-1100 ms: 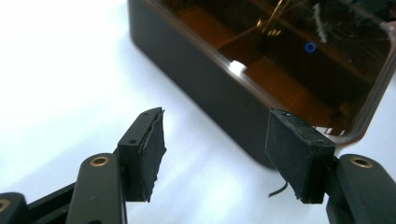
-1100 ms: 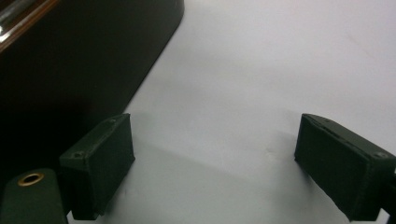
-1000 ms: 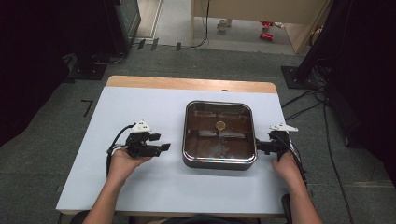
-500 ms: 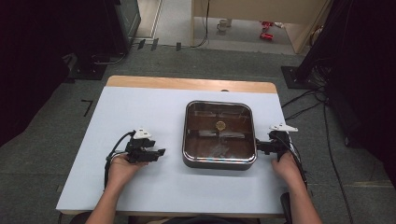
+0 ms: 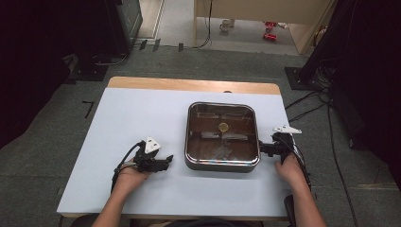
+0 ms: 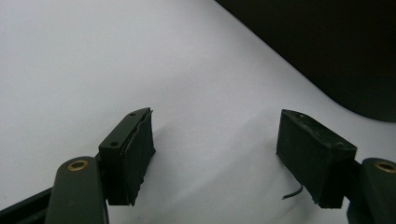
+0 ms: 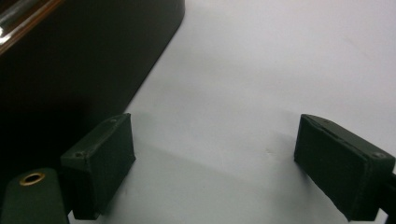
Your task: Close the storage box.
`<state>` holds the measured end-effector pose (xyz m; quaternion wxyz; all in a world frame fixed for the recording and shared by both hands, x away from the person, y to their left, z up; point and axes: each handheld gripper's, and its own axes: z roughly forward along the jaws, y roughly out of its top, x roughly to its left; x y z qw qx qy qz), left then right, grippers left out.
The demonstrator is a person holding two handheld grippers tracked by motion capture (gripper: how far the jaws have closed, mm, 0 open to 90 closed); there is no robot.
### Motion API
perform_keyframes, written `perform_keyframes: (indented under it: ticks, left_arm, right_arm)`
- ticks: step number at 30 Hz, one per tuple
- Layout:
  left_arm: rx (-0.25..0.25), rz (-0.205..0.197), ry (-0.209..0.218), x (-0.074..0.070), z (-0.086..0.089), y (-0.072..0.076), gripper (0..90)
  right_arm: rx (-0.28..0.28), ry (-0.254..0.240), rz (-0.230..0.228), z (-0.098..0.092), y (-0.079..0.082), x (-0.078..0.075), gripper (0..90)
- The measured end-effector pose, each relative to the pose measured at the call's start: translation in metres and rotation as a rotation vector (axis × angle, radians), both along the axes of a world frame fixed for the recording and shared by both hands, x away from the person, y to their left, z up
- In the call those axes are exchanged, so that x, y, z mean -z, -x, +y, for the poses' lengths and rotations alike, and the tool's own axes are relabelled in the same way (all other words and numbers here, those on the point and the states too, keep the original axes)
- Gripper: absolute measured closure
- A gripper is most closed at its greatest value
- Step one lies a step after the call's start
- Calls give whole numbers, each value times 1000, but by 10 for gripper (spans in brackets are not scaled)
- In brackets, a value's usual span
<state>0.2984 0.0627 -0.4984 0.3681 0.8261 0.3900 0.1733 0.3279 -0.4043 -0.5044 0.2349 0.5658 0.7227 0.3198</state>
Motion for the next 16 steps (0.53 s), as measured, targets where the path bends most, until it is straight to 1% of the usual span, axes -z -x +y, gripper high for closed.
perform_keyframes:
  ticks: [3, 5, 11, 13, 14, 15, 16]
  left_arm:
    - [-3, -4, -4, 0, 0, 1, 273]
    - [-18, -7, -9, 0, -1, 1, 257]
    - [-24, -2, -6, 0, 0, 1, 242]
    - [-34, -6, -9, 1, -1, 1, 237]
    - [-49, -5, -15, 1, -2, 1, 228]
    - [-49, -5, -15, 1, -2, 1, 194]
    - [-57, 0, -16, 1, -1, 1, 194]
  right_arm:
    - [-1, 1, -1, 0, 0, 0, 119]
    - [-1, -2, 0, 0, 0, 0, 119]
    - [-2, 1, -2, 0, 0, 0, 121]
    - [-3, 1, -2, 0, 0, 0, 123]
    - [-3, 0, -2, 0, 0, 0, 123]
    - [-3, 0, -2, 0, 0, 0, 123]
    - [-3, -2, -2, 0, 0, 0, 123]
